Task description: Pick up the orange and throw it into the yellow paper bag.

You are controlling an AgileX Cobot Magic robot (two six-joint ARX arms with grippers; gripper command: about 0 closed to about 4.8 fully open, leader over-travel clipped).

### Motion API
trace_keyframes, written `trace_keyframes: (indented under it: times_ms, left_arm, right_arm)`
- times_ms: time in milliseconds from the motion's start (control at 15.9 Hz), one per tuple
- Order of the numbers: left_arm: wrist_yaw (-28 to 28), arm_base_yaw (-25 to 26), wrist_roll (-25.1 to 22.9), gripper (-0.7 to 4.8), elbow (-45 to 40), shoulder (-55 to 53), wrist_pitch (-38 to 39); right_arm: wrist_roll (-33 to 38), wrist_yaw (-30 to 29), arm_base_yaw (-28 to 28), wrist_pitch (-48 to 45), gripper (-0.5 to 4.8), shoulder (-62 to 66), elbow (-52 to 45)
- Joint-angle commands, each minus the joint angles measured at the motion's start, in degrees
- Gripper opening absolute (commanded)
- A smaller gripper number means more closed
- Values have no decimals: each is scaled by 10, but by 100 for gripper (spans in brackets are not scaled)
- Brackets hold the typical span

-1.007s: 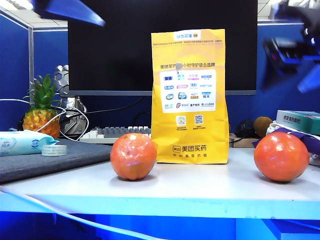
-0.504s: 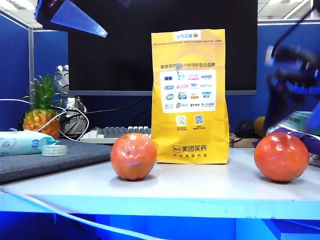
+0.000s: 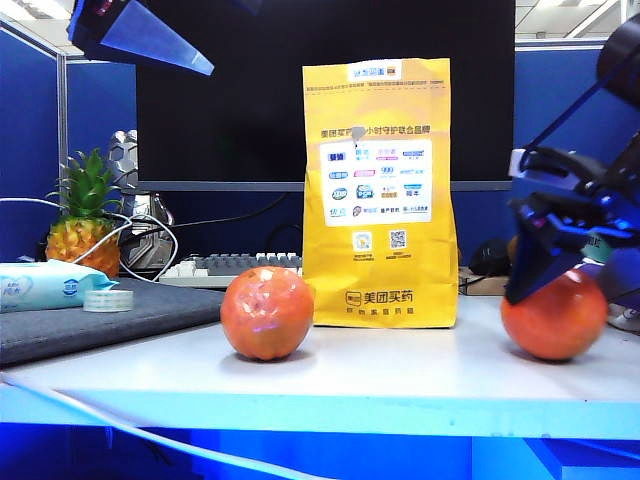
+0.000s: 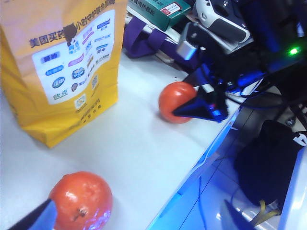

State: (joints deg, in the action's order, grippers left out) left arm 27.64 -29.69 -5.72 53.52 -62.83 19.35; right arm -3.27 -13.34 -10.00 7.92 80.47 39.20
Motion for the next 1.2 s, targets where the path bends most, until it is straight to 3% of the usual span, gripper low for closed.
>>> trace_keyframes:
  times_ms: [63,252,441,567,693,882,1070,1196]
  left_arm:
    - [0,0,2,479,3,-2,-24]
    - [0,0,2,479,3,-2,-97]
    - [-17,0,2,479,3,-1,-156]
    - [-86,0,1,479,3,-1,-173]
    - [-136,0,-2,479,3,-1,-176]
    - [-150,0,-13,479,3,-2,-200]
    - [-148,0,-13,479,3,-2,-203]
    - [-145,0,-11,479,3,-2,-203]
  right_arm:
    - [-2,5,0,-2,121,14,-2]
    - [-2,-11,0,23,103,7,50]
    - [-2,-43,-1,119,104,-27,148]
    - [-2,-50,-1,197,104,-73,233]
    - [2,-59,-2,209,104,-109,273]
    - [20,-210,-4,107,104,-140,290]
    - [39,-215,-17,-68,107,-108,290]
    - [53,-216,-17,-129,107,-50,305]
